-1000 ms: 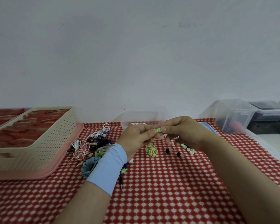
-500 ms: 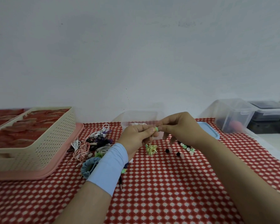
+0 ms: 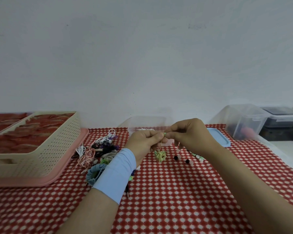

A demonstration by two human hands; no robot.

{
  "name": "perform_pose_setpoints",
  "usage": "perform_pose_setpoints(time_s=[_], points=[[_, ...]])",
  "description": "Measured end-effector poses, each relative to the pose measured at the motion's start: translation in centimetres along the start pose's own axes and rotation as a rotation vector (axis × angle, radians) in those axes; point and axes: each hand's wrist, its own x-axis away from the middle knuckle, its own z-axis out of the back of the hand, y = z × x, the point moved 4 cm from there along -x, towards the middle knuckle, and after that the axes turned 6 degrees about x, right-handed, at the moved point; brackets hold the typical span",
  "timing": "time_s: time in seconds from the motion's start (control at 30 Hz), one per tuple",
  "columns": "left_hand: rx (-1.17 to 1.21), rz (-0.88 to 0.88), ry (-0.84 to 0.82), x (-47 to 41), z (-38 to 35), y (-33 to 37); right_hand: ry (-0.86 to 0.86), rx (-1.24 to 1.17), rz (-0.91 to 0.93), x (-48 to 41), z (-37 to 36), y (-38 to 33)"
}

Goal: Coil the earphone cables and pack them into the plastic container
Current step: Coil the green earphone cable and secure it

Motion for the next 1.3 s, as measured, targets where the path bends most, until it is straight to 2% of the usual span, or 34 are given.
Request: perform_pose_setpoints(time_s=[0.1,0.27,0.47,0.57,0.67,0.77,0.93,1.07,1.3], points=[[-0.06,-0.038,0.012,0.1,0.1,0.1,0.0,-0.104,-0.052,0.0,-0.4,0.2],[-0.239,-0.216,0.047,0.1,0.3,1.2,-0.103,-0.387,-0.245,0.2,-0.9,0.7],[-0.268,-0.254,0.018,0.2,0.5,1.9,-0.167,-0.391,-0.251,0.1,-0.4,0.2],[-0.453,-0.329,0.037,0.3,0.3,2.2,-0.167,-0.34,-0.266,0.0,-0.4,0.6],[-0.59,-0.417,0.07,0.5,0.1,2.6,-0.18,-0.397,-0.319,0.1,-0.5,1.0],[-0.601,-0.417,0.086,0.4,0.2,2.7,-0.241,-0.433,-0.309,0.3,-0.6,0.9],[-0.609,-0.407,0.083,0.4,0.3,2.7,-0.175,-0.42,-0.292,0.2,-0.6,1.0],[-0.632,-0.437,0.082,0.4,0.2,2.7,-0.209,-0.456,-0.314,0.2,-0.5,1.0],[-0.519,-0.382,0.065,0.3,0.6,2.6,-0.294,-0.476,-0.302,0.3,0.2,0.7]])
